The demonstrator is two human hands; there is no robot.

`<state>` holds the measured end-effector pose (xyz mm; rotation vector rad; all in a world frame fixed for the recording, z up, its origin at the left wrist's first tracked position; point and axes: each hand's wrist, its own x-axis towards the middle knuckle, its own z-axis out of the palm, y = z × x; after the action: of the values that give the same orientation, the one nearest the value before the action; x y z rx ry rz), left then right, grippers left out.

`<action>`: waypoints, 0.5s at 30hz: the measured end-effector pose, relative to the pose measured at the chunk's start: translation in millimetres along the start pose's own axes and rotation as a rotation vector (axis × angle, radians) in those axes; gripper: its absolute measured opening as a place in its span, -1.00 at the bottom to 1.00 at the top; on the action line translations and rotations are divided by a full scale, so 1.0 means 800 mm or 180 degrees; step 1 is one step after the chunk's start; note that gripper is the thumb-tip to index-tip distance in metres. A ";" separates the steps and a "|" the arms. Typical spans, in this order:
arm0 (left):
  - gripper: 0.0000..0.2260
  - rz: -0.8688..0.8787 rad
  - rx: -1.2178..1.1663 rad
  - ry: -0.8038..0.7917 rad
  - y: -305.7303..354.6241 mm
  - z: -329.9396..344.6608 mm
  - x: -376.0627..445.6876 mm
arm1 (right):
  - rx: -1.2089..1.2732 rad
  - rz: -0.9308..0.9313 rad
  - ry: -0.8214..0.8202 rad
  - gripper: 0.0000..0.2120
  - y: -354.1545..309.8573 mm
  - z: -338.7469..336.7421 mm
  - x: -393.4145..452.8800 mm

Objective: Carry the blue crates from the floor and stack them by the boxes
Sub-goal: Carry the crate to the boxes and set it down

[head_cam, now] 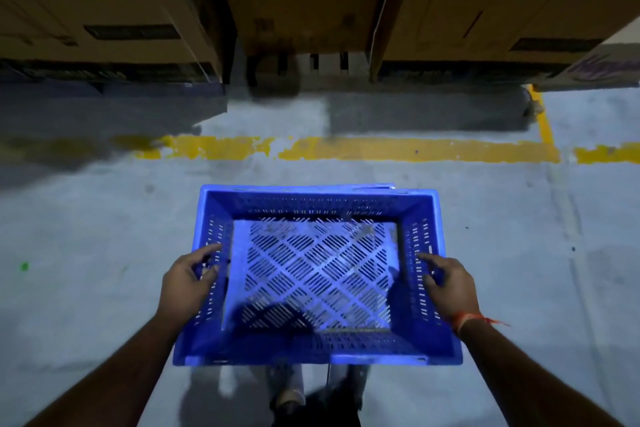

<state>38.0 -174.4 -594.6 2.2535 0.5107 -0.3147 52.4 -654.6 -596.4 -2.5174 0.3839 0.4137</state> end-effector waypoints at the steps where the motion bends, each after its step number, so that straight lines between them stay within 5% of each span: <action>1: -0.63 -0.0015 -0.0030 -0.0007 -0.006 0.008 0.013 | -0.0038 -0.0048 0.0008 -0.56 0.002 0.007 0.015; 15: -0.56 -0.0024 -0.0103 0.0013 -0.017 0.071 0.122 | -0.0089 -0.0027 0.0064 -0.60 0.005 0.041 0.153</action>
<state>114.9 -183.3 -678.2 2.2218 0.5229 -0.3038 156.1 -661.8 -669.5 -2.5511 0.3774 0.3932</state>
